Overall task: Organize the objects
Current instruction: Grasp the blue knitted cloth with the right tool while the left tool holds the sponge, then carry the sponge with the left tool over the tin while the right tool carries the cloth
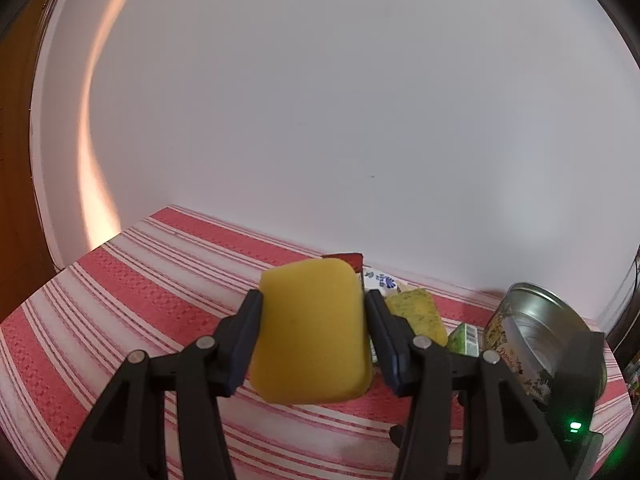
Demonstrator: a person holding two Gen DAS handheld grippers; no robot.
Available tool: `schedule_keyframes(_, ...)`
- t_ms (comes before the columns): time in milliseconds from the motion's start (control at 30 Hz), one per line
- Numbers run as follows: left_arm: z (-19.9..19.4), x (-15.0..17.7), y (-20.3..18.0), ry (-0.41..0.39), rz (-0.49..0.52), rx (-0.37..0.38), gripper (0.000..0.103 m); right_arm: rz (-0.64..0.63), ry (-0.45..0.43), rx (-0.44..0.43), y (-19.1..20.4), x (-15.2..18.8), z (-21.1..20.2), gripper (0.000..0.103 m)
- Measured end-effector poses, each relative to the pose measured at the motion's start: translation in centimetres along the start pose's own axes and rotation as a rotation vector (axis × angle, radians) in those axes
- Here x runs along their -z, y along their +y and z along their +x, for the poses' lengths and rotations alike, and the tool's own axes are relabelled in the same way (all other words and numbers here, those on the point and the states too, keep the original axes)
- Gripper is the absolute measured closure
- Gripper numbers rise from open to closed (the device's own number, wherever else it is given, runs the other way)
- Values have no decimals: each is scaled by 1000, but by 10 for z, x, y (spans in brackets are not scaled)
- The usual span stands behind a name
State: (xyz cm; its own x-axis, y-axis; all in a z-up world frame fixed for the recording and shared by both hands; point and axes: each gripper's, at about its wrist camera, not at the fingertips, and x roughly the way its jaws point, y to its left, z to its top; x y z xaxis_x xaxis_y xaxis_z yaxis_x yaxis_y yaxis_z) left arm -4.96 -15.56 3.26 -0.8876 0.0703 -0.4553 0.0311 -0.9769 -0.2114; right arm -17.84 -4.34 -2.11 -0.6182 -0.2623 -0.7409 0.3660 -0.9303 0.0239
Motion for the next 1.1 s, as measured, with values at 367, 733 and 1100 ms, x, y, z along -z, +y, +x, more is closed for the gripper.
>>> schedule_keyframes(367,13,6,5,42,-5,4,51,43,-30,-135,-16,9,-18,62)
schedule_keyframes(733,15,16,-16,21,63,27,51,51,-315,-57,-38,8,-91,62)
schedule_keyframes(1100,16,24,-30,15,106,10,51,63,-412,19,-61,14,-120,62)
